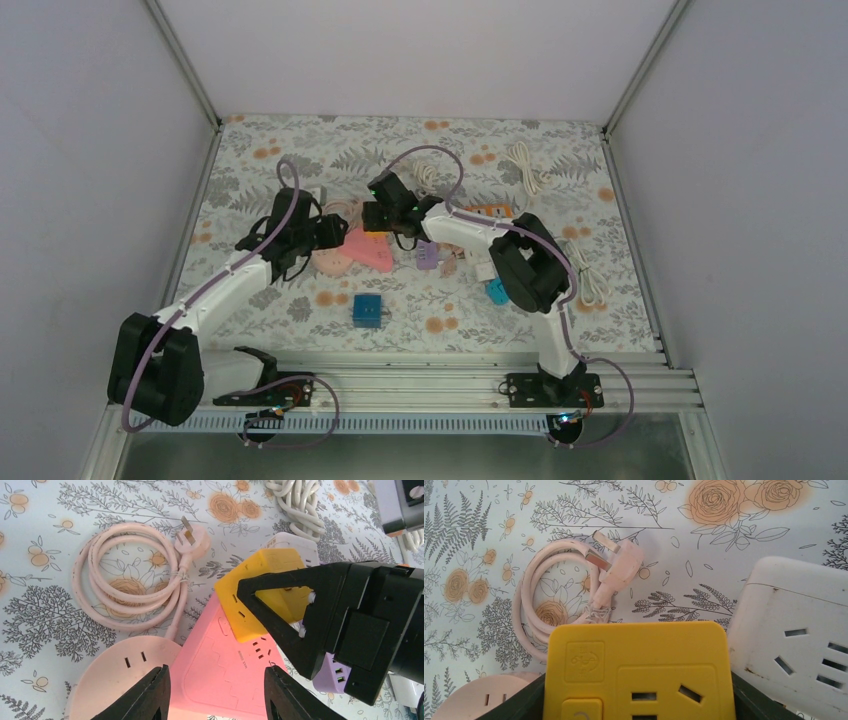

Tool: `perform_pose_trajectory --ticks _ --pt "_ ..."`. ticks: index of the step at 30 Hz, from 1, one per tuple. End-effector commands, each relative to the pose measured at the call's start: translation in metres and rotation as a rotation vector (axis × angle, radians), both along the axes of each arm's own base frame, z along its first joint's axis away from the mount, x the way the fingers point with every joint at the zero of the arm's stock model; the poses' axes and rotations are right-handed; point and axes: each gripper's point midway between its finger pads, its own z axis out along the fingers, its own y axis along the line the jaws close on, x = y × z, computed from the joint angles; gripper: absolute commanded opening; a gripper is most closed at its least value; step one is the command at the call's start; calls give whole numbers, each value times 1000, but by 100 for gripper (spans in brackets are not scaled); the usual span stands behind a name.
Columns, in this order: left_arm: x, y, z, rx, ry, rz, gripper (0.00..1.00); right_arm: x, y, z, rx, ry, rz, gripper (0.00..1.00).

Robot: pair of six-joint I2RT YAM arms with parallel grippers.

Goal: Insert the plug
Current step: Insert the plug into the socket, then pick up the plug from the center of the board.

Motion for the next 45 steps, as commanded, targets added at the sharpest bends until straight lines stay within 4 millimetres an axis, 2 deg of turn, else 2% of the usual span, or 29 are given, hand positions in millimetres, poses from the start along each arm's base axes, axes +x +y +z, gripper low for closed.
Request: perform_pose_trajectory --ticks 1,5,8,12,15,17,20,23,24,25,28,30,33,35,38,40,45 --pt "-7 0 -4 -25 24 9 50 -26 -56 -67 -260 166 -35 58" --pt "-10 4 -5 -21 24 27 55 -19 -30 -33 -139 144 8 69" --pt "-11 6 -5 -16 23 40 59 -14 -18 -4 -69 118 26 84" --pt "-13 9 -4 -8 21 45 64 -13 -12 29 8 81 48 96" --pt "-14 10 -4 -5 21 46 68 -15 -17 48 44 54 54 100" --pt "-14 10 -4 -5 18 48 69 -17 -23 60 68 35 52 100" --pt "-16 13 -2 -6 9 55 72 -19 -45 74 79 2 22 100" --pt "-19 15 2 -18 -8 66 77 -22 -81 87 75 -40 -55 99" --pt "-19 16 4 -22 -18 70 79 -22 -94 82 56 -38 -83 98" --pt "-20 16 7 -29 -27 71 80 -23 -107 90 60 -54 -109 96" --pt "-23 16 12 -56 -51 68 80 -28 -139 81 17 -32 -160 90" --pt "-25 14 15 -73 -65 56 80 -30 -150 73 -2 -11 -167 85" --pt "-28 9 20 -105 -83 28 76 -30 -144 66 0 -1 -111 82" --pt "-29 5 21 -120 -86 12 71 -24 -135 62 -6 9 -80 76" --pt "-30 3 21 -128 -83 -4 66 -15 -129 43 -42 48 -75 70" --pt "-32 3 22 -130 -81 -7 65 -13 -134 31 -80 65 -105 70" --pt "-35 1 24 -146 -90 -21 65 -21 -163 2 -198 95 -185 70"
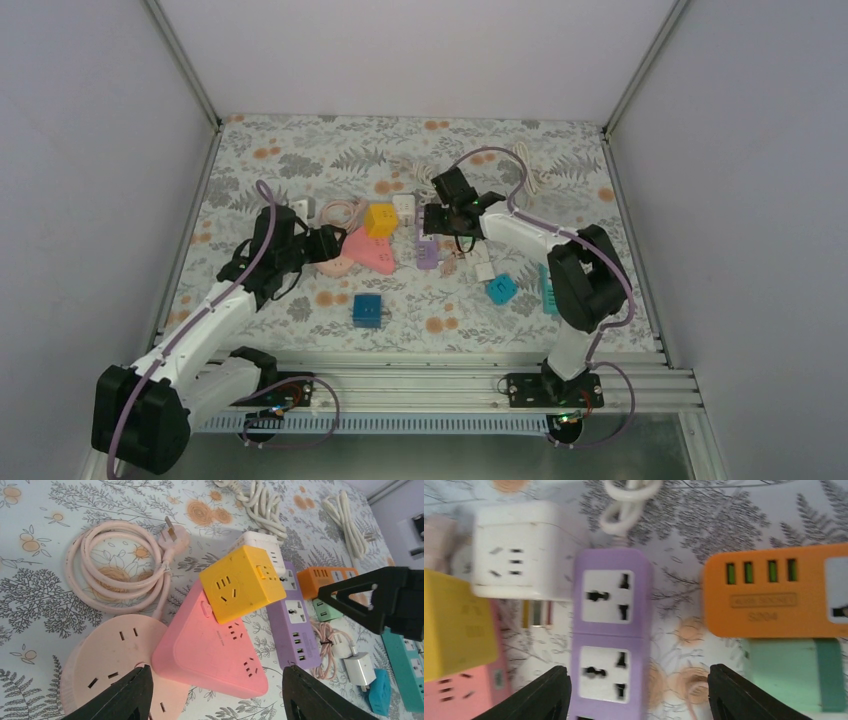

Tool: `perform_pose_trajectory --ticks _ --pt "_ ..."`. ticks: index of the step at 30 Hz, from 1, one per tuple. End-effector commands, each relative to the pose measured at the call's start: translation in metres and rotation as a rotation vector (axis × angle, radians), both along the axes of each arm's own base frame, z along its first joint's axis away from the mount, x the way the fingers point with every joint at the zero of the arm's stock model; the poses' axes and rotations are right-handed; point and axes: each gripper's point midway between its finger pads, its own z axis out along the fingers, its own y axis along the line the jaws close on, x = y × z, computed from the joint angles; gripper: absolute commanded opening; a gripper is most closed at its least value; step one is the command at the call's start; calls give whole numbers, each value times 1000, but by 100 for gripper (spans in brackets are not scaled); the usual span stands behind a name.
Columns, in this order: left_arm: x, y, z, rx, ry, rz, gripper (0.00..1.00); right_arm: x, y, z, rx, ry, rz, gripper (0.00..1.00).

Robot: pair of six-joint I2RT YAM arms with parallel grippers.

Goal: Insert the plug
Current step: Pick up the plug from the center of the board.

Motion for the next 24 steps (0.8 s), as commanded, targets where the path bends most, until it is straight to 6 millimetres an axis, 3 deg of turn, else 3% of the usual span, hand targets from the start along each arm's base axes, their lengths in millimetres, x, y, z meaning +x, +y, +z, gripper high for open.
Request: perform_pose_trajectory --ticks 1,9,11,18,24 --pt "-3 -4 6 -37 -23 -22 65 -8 -28 -15 -125 6 -69 70" --pt "-1 -9 5 -48 -29 -47 65 -30 -86 -22 -189 1 -200 71" --pt "-1 -10 5 -47 -31 -51 65 -29 -89 -26 -189 11 -190 71" --pt "0 -9 2 -36 -27 -55 65 -7 -70 -35 -212 10 -80 79" --pt "-3 -8 0 -31 -24 -50 65 9 -96 -37 -313 -20 -206 70"
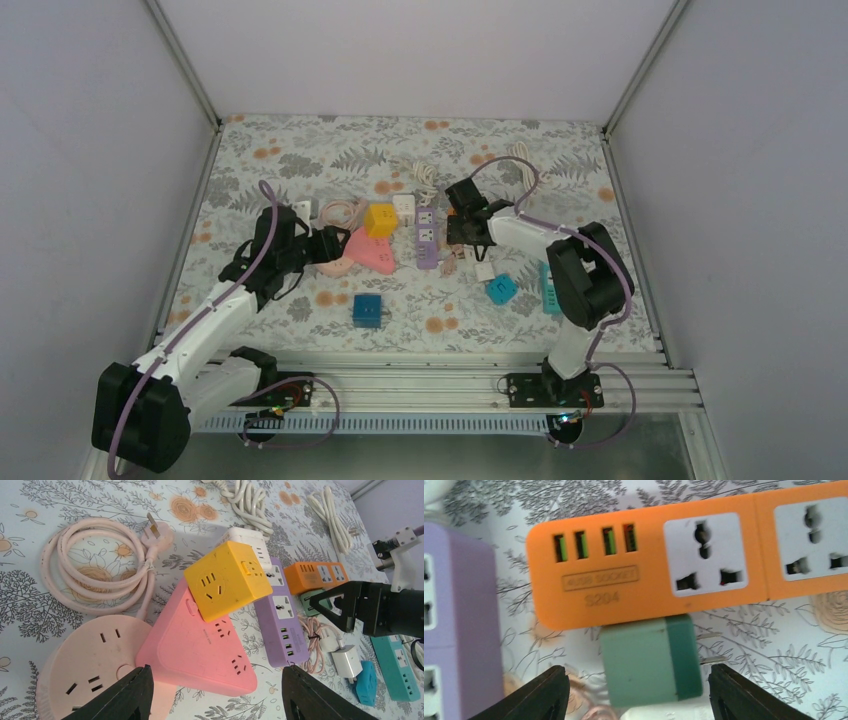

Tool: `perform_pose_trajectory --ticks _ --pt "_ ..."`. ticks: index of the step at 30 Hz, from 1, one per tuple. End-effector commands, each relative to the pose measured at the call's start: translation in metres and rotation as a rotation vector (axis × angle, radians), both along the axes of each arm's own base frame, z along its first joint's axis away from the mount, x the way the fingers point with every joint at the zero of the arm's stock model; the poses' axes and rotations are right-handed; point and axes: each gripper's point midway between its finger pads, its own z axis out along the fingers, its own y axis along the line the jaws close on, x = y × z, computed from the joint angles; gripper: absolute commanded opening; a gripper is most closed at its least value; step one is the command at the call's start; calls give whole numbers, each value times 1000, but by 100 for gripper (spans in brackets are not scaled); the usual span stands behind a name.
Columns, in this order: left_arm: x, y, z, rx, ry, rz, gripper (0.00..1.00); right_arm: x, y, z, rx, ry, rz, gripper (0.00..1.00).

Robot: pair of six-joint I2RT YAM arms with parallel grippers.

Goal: Insert the plug
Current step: Pick up the plug from the center of the board.

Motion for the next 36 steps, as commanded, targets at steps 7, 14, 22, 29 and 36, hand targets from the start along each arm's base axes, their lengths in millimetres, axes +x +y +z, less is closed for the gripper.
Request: perform_pose_trajectory --ticks 7,14,22,29,36 --pt "0 1 0 8 -11 -5 65 22 -13 -11 -80 -38 -39 57" --pt "1 2 1 9 -9 1 65 18 -12 -18 -68 -25 -36 52" --pt "1 -6 10 -18 -29 -36 65 21 -1 31 63 -137 -33 45" --pt "3 -13 32 -86 -72 -51 66 1 64 97 438 -157 185 45" --pt "-2 -30 49 -220 -89 -72 66 -48 148 142 786 -86 316 45"
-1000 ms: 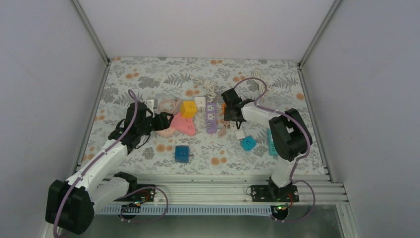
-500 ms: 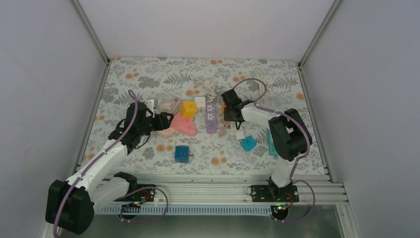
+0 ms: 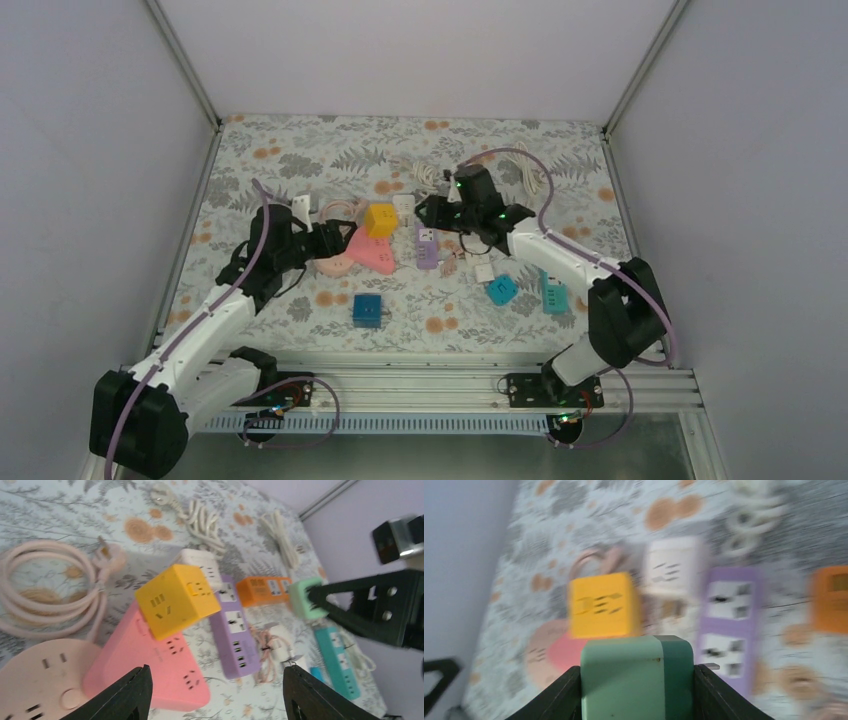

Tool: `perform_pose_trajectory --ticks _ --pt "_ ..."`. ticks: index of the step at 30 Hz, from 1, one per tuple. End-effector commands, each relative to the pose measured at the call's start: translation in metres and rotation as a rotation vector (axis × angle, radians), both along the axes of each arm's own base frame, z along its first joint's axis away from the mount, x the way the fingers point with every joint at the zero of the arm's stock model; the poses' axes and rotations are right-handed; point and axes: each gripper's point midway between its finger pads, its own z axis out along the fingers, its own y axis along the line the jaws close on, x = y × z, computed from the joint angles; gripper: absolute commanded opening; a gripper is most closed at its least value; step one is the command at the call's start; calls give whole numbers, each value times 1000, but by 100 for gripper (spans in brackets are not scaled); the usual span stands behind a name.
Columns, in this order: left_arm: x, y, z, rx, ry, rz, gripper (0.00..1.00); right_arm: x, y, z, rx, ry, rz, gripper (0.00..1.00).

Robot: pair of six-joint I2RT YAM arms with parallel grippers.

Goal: Insert the plug
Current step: Pick up the plug from the center of the board.

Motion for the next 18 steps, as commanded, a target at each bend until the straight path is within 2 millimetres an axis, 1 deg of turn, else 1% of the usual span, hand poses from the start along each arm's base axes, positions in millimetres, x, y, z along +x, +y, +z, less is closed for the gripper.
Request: perform_pose_trajectory --ticks 1,2,4,5,8,10,12,13,15,18 --pt "-1 -16 25 -124 -30 -26 66 -45 73 34 237 43 186 45" --pt "-2 -18 25 -136 -18 -26 66 -51 84 40 259 32 213 45" --pt "-4 -19 29 -178 11 -12 66 -60 101 46 269 8 249 45" --pt "-6 -20 32 -201 15 -11 67 -63 108 47 262 -7 261 45" --pt "-9 -21 40 -262 37 4 69 -64 126 42 211 -39 273 45" --pt "-11 -21 44 -285 51 12 70 -62 135 36 174 -65 266 45" --pt "-12 -22 44 -298 72 10 71 -65 145 37 172 -88 284 45" --pt "-11 -23 43 -298 87 10 71 -66 148 40 177 -104 287 44" --pt "-12 -26 39 -293 121 1 71 -69 157 32 163 -128 310 44" --pt "-13 -27 35 -278 159 -7 68 -71 163 31 121 -209 329 45"
